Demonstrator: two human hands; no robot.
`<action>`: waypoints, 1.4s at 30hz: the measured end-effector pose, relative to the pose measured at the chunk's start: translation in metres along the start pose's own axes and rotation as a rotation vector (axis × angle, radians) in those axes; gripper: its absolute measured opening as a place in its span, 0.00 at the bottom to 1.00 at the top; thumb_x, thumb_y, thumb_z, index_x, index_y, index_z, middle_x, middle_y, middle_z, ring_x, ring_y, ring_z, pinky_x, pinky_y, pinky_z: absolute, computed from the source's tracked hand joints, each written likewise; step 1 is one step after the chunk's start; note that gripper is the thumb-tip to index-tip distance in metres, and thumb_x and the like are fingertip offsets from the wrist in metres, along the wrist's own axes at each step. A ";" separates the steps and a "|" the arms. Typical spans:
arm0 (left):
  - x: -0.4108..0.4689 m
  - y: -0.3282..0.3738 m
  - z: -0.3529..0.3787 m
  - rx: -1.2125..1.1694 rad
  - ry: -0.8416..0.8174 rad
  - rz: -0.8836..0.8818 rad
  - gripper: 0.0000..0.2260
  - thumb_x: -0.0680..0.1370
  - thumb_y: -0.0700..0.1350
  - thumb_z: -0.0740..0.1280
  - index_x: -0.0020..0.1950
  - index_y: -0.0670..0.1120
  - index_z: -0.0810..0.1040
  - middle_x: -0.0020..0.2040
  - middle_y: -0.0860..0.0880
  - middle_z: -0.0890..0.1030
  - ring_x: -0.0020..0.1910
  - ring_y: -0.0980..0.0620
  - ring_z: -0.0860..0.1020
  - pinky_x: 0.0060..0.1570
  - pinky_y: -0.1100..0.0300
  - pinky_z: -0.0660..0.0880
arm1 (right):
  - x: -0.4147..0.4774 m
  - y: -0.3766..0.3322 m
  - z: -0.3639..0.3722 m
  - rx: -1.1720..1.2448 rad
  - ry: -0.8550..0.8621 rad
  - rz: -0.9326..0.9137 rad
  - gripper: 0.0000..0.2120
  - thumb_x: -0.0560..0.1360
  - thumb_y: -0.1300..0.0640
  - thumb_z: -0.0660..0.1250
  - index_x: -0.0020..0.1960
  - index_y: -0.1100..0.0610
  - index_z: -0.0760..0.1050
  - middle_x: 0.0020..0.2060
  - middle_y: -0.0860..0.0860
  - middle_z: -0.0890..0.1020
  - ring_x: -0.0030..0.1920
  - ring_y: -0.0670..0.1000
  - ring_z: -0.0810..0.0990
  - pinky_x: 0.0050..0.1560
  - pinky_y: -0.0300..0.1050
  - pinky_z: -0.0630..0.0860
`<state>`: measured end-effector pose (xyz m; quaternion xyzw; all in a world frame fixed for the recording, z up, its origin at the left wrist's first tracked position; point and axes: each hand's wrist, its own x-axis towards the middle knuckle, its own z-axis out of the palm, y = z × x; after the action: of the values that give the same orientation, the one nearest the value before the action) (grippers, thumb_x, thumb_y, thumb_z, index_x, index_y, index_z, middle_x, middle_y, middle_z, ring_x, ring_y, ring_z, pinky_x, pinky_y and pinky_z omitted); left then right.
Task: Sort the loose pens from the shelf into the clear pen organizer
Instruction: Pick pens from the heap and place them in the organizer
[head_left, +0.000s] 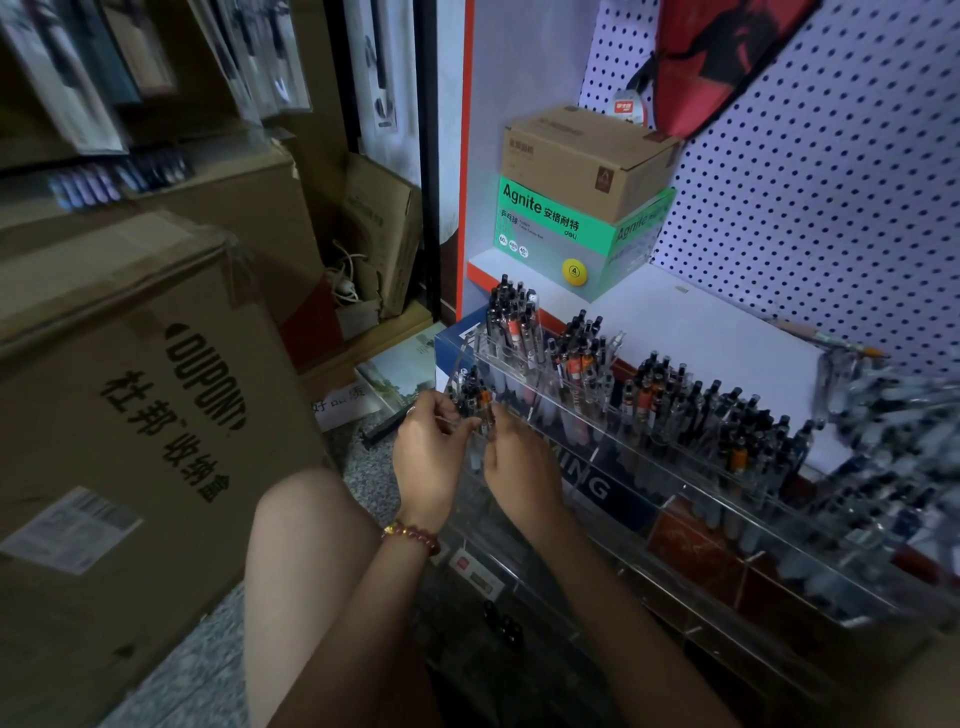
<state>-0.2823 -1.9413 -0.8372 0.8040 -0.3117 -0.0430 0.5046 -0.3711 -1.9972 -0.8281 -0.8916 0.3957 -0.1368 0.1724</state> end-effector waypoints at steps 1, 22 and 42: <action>0.001 0.001 0.000 0.006 -0.002 -0.002 0.13 0.70 0.43 0.76 0.43 0.47 0.71 0.35 0.55 0.75 0.35 0.55 0.76 0.34 0.55 0.74 | 0.000 0.000 0.000 -0.010 0.000 -0.004 0.26 0.80 0.60 0.58 0.76 0.57 0.56 0.58 0.54 0.78 0.54 0.52 0.78 0.49 0.42 0.74; 0.023 0.174 -0.022 -0.087 -0.413 0.828 0.02 0.76 0.42 0.64 0.47 0.48 0.75 0.43 0.56 0.76 0.41 0.56 0.77 0.39 0.55 0.76 | -0.052 0.063 -0.241 0.562 0.341 -0.144 0.13 0.77 0.68 0.60 0.45 0.55 0.80 0.30 0.47 0.82 0.26 0.50 0.76 0.30 0.41 0.75; -0.020 0.254 0.117 -0.252 -0.868 0.714 0.10 0.77 0.37 0.66 0.42 0.53 0.77 0.41 0.56 0.80 0.42 0.57 0.79 0.41 0.65 0.74 | 0.017 0.323 -0.287 -0.213 -0.211 0.243 0.13 0.80 0.65 0.58 0.61 0.57 0.75 0.61 0.55 0.68 0.57 0.59 0.73 0.60 0.55 0.73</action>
<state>-0.4593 -2.0977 -0.6864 0.4912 -0.7349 -0.2328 0.4056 -0.6824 -2.2698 -0.7015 -0.8599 0.4923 0.0218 0.1328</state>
